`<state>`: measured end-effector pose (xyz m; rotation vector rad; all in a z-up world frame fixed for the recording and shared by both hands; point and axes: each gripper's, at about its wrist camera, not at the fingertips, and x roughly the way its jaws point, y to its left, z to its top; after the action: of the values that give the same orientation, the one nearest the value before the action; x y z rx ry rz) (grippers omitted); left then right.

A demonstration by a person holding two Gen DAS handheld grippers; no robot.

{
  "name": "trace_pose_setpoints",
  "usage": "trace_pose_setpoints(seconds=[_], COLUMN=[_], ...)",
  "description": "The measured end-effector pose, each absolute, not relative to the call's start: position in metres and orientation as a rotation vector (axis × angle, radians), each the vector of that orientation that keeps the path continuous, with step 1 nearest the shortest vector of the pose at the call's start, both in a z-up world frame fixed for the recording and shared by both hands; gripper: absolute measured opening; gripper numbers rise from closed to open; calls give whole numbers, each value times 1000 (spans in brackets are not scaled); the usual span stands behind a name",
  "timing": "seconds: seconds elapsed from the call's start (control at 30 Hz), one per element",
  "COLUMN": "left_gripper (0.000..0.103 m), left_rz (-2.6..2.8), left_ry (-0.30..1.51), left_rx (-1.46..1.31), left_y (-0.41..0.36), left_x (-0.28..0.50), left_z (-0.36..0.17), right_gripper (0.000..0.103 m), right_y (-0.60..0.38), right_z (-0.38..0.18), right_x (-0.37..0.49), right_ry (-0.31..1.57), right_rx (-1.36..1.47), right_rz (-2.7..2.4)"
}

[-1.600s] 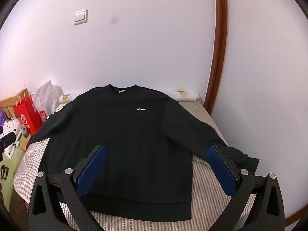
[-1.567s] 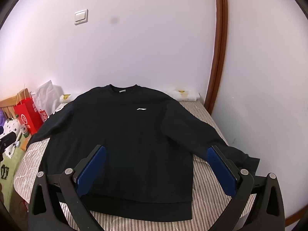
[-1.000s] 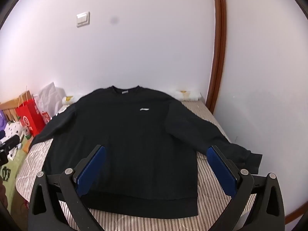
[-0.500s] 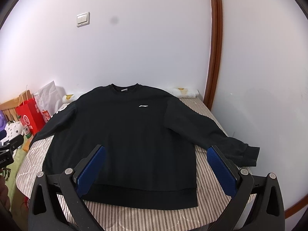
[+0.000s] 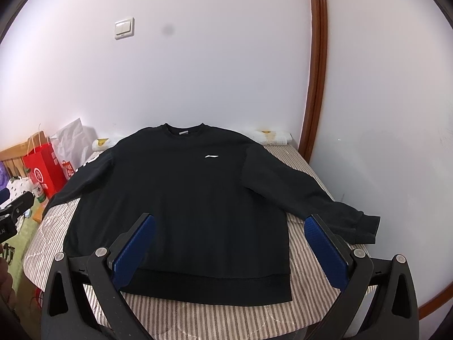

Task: Fold small clothes

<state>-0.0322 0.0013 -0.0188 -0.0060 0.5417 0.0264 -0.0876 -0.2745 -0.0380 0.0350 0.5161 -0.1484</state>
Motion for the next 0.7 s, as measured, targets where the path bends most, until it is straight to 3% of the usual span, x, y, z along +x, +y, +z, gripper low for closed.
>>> trace_pose_setpoints(seconds=[0.7], left_gripper=[103], left_rz=[5], left_ry=[538], left_rx=[-41], left_y=[2], left_x=[-36], left_z=[-16], right_gripper=[103], right_y=[-267], right_z=[-37], right_x=[-93], right_ry=[510], right_rx=[27], right_rz=[-144])
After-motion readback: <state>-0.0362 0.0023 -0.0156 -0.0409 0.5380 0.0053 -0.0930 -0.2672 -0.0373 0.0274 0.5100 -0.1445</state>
